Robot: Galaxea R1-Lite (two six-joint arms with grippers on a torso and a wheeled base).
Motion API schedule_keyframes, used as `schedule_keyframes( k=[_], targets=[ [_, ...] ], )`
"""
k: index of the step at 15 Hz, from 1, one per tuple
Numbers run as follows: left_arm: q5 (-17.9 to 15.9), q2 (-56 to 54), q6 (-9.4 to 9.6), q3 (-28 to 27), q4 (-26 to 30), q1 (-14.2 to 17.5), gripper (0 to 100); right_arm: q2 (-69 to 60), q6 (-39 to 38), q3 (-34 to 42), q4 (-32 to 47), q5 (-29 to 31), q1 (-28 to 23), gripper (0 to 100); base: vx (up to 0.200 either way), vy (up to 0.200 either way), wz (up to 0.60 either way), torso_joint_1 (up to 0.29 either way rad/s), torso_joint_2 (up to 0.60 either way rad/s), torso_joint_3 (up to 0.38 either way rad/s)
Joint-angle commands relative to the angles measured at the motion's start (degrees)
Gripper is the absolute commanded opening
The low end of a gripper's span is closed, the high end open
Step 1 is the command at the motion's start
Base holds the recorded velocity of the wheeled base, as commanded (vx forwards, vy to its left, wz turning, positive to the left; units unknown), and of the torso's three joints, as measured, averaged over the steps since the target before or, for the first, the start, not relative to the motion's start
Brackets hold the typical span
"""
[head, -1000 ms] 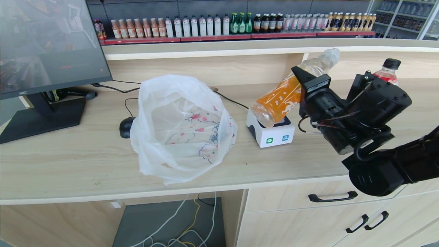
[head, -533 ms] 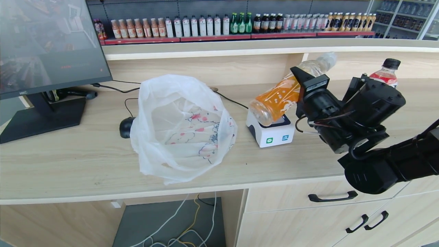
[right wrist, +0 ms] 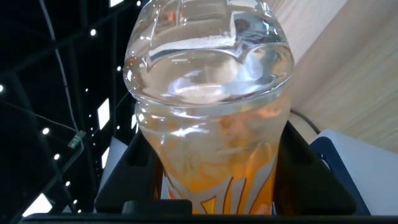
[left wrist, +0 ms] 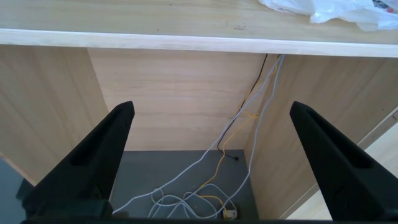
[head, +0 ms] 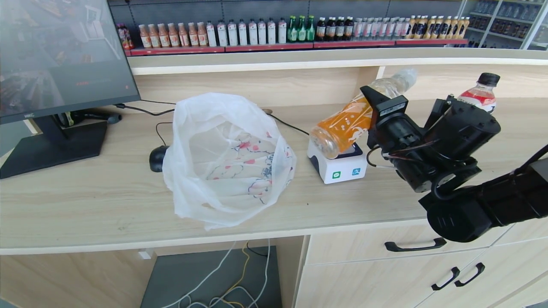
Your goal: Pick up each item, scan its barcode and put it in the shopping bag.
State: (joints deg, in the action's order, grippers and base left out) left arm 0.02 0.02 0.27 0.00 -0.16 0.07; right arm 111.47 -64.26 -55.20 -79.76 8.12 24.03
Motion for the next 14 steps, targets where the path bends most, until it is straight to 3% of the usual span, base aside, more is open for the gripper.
schedule_keyframes(
  k=[1, 10, 14],
  targets=[
    [0.1, 0.0, 0.00, 0.0, 0.0, 0.0, 100, 0.1, -0.1, -0.1, 0.0, -0.1, 0.0, 0, 0.000, 0.000, 0.00, 0.000, 0.00, 0.000],
    [0.0, 0.0, 0.00, 0.0, 0.0, 0.0, 100, -1.4, 0.6, -0.1, 0.0, 0.0, 0.1, 0, 0.000, 0.000, 0.00, 0.000, 0.00, 0.000],
    [0.1, 0.0, 0.00, 0.0, 0.0, 0.0, 100, -4.2, 7.0, -0.3, 0.1, -0.4, 0.9, 0, 0.000, 0.000, 0.00, 0.000, 0.00, 0.000]
  ],
)
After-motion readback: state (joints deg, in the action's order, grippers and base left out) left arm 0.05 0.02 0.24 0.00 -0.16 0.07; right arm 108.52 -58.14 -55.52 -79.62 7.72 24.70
